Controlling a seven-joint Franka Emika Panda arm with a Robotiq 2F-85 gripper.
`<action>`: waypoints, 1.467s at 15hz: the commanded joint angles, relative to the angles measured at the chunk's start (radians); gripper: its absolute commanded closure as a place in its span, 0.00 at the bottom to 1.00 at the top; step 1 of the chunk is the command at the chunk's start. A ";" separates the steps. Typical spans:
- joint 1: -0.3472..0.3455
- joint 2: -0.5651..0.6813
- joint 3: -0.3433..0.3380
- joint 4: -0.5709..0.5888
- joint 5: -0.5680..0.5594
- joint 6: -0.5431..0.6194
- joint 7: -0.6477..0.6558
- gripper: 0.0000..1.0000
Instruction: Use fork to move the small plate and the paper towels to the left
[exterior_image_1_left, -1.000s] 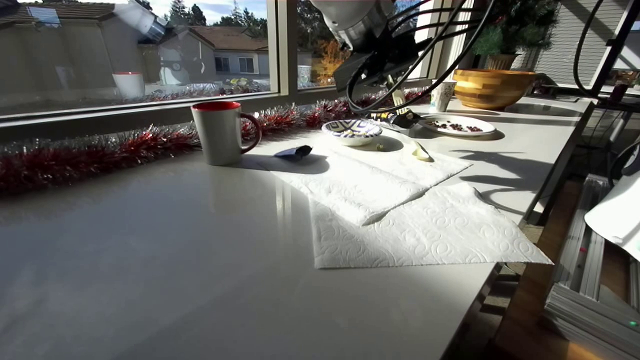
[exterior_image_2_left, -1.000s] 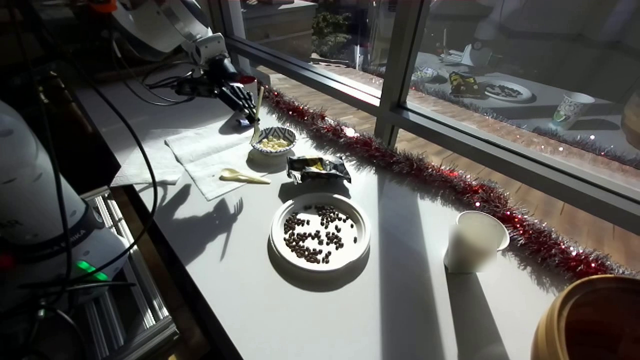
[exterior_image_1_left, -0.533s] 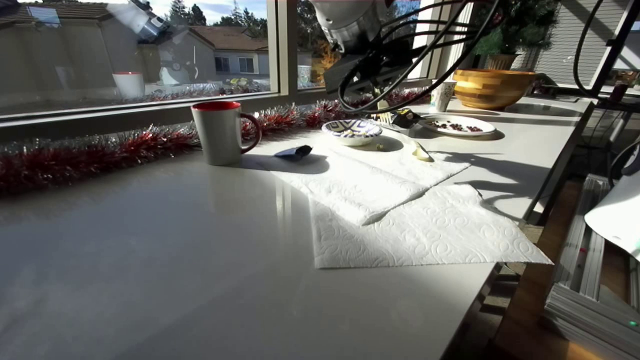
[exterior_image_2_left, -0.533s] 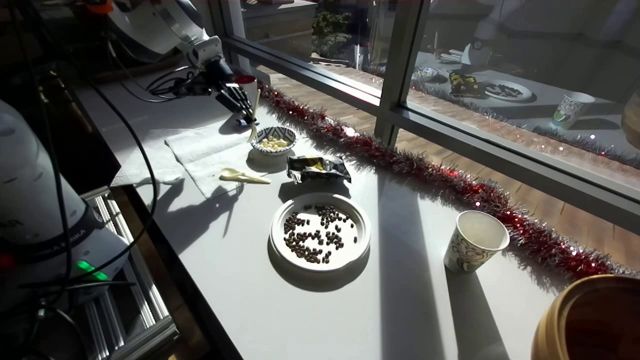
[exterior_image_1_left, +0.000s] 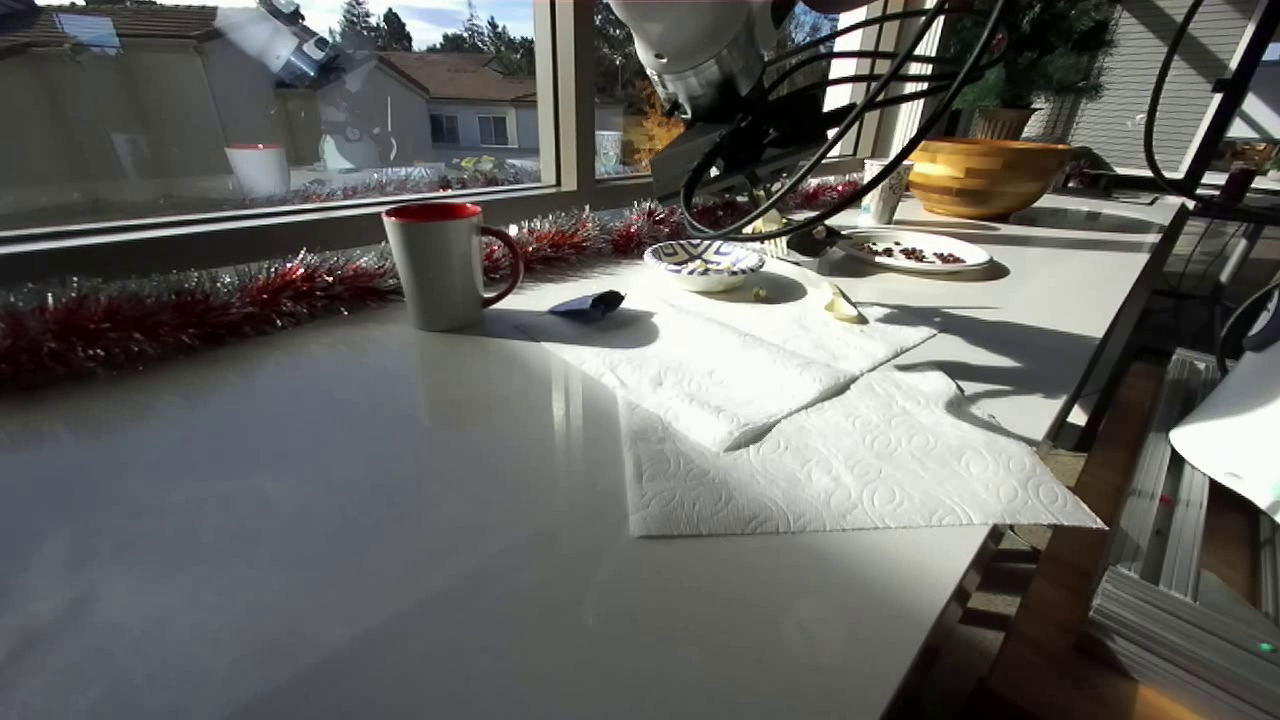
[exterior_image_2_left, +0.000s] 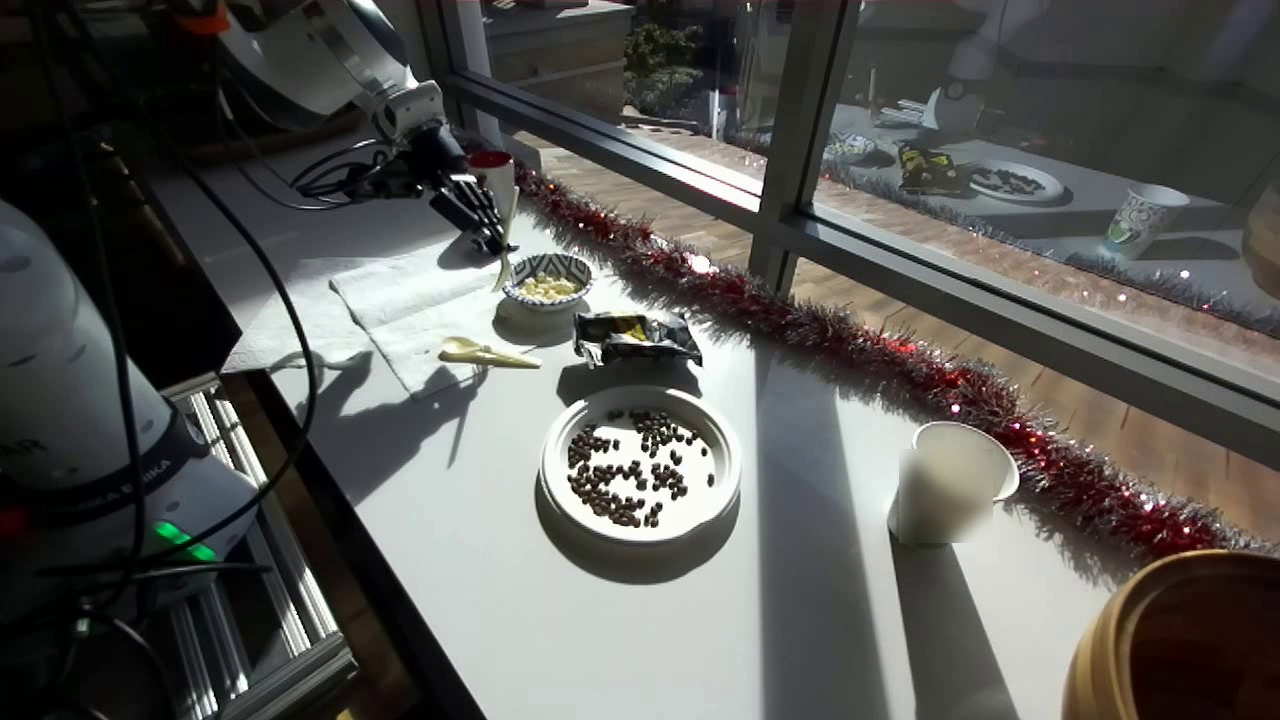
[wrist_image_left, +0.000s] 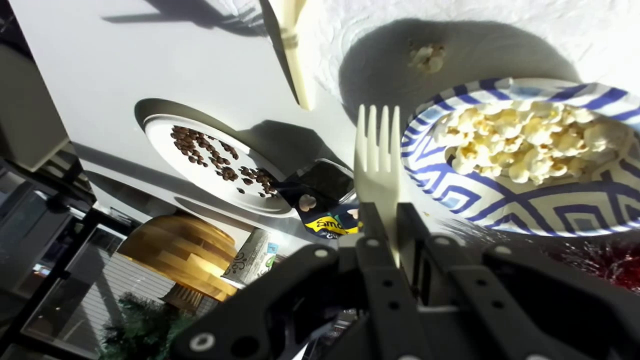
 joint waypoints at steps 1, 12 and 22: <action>0.013 0.011 -0.005 -0.013 -0.033 -0.018 0.052 0.97; 0.012 0.050 -0.008 -0.033 -0.121 0.010 0.188 0.97; 0.023 0.084 -0.008 -0.028 -0.140 0.000 0.389 0.97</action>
